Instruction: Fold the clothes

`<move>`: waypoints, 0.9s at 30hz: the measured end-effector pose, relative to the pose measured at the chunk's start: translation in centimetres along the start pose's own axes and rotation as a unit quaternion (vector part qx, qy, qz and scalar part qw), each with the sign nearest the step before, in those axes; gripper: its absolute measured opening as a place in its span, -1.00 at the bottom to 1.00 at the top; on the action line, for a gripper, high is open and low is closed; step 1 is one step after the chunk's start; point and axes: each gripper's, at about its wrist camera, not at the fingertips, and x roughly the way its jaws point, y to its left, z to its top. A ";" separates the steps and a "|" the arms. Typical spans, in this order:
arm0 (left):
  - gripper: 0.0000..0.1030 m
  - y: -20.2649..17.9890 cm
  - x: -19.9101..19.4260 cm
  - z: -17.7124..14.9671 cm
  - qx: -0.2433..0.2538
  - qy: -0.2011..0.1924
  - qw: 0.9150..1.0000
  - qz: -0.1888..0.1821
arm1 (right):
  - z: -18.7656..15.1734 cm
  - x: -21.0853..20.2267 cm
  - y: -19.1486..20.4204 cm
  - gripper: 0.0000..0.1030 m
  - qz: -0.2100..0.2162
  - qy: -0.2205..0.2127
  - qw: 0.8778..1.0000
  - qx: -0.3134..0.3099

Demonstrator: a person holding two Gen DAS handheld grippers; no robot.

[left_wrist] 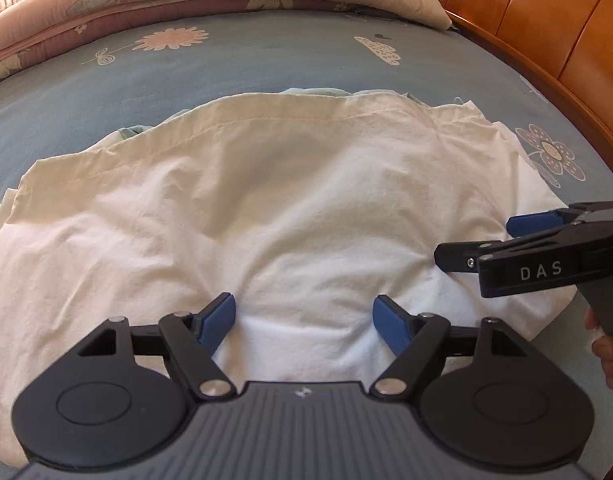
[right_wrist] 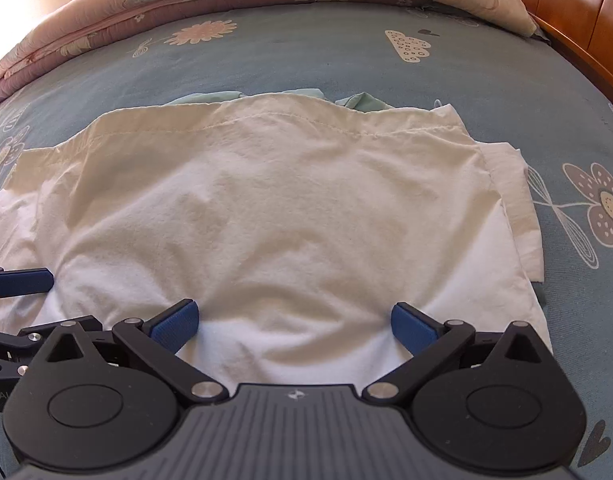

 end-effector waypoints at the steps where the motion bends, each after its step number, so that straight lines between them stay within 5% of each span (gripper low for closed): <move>1: 0.51 -0.1 0.1 0.1 -0.007 0.002 1.000 0.006 | -0.2 0.0 -0.1 1.00 0.005 -0.005 1.000 0.000; 11: 0.60 -0.8 1.0 0.4 -0.054 0.002 0.998 0.038 | -1.4 -0.2 -1.0 1.00 0.031 -0.049 0.998 0.006; 18: 0.67 -0.9 -0.3 -0.2 -0.038 -0.022 0.999 0.015 | -1.4 -0.6 -0.7 1.00 0.022 -0.054 0.998 0.021; 22: 0.69 -0.7 -2.5 -1.1 -0.035 -0.027 0.998 -0.034 | -1.2 -2.6 -1.2 1.00 0.046 -0.045 0.996 0.067; 25: 0.69 -0.5 -2.9 -2.7 -0.015 -0.048 0.999 0.009 | -1.9 -4.2 -0.3 1.00 0.029 -0.047 0.997 0.044; 27: 0.69 0.1 -2.6 -2.8 -0.026 -0.039 0.999 0.004 | -2.4 -5.0 0.3 1.00 0.004 -0.063 0.998 0.027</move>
